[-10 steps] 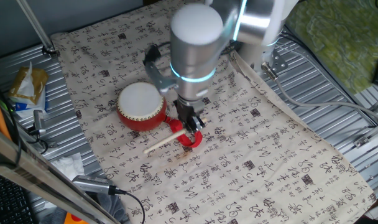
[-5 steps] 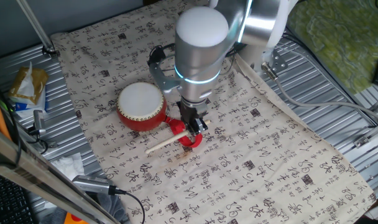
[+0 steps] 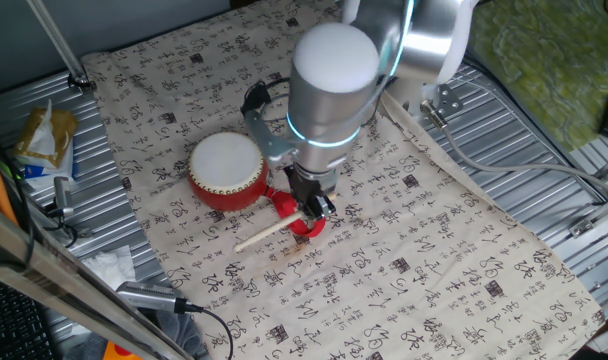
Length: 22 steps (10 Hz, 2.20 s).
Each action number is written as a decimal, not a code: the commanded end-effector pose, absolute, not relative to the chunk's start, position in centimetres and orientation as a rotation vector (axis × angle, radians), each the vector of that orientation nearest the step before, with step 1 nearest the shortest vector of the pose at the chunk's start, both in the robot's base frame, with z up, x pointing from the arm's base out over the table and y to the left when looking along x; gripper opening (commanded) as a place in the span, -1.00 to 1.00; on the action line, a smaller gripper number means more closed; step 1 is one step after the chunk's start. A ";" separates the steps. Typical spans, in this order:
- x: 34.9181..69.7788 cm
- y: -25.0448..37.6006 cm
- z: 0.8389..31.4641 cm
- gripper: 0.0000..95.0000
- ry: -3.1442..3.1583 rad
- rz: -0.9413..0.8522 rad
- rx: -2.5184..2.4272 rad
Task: Play the drum
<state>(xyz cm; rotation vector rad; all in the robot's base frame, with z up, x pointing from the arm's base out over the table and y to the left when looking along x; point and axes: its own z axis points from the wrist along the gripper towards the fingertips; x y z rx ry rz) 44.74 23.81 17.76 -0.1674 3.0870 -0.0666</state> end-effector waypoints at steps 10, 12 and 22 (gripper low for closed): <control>45.4 25.4 17.9 -1.00 3.095 0.049 -0.422; 45.8 29.2 17.6 -1.00 3.105 0.059 -0.358; 46.1 34.4 10.8 -1.00 3.091 0.031 -0.341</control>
